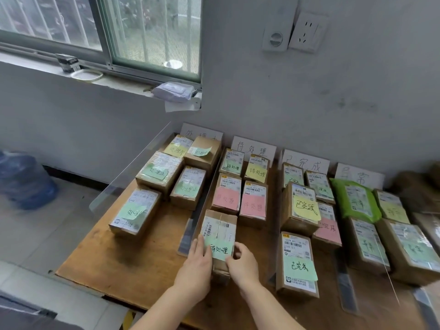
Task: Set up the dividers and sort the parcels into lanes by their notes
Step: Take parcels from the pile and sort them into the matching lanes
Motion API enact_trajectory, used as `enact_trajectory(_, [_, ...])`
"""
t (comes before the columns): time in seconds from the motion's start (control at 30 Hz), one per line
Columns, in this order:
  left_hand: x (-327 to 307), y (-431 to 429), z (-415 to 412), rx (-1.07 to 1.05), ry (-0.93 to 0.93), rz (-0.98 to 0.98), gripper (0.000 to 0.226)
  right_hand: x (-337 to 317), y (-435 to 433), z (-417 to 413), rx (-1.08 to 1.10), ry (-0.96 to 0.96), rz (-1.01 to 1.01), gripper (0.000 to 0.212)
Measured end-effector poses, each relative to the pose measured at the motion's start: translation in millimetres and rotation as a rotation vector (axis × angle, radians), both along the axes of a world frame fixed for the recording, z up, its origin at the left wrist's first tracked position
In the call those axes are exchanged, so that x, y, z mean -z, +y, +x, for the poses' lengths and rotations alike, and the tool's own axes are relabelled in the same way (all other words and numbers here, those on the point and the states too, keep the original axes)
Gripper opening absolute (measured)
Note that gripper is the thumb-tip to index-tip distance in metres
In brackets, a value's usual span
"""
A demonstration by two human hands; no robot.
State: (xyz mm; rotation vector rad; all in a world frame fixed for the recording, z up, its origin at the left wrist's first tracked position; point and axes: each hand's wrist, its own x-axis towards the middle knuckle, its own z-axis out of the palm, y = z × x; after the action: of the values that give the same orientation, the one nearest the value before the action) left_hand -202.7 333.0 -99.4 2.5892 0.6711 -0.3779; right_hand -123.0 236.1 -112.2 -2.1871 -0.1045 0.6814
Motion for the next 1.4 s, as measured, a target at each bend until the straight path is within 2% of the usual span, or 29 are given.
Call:
enact_trajectory(0.17, [4.2,-2.5,0.7,0.053,-0.056,0.124,0.080,-6.8,1.4,3.7,-0.124,-0.090,-0.064,0.046])
enact_trajectory(0.47, [-16.3,2.1,8.9,0.195,-0.090,0.192,0.059,-45.3,-15.5,5.3,-0.335,-0.336,-0.247,0.056])
enact_trajectory(0.6, [-38.8,4.9,25.5,0.283,-0.107,0.257,0.054,-69.6,-30.3,10.0,-0.372,-0.490,-0.319,0.053])
enact_trajectory(0.73, [-66.3,-4.9,44.7,0.406,-0.219,0.332,0.037,-94.6,-59.7,17.8,-0.369,-0.636,-0.451,0.048])
enact_trajectory(0.8, [-78.2,-16.3,54.1,0.445,-0.263,0.341,0.036,-107.3,-79.9,22.3,-0.336,-0.670,-0.515,0.047])
enact_trajectory(1.07, [-118.7,-83.8,96.9,0.622,-0.361,0.402,0.033,-138.2,-172.0,36.9,-0.176,-0.611,-0.704,0.049])
enact_trajectory(1.4, [-129.2,-215.6,146.5,0.726,-0.367,0.406,0.039,-157.3,-306.0,67.0,-0.095,-0.578,-0.775,0.051])
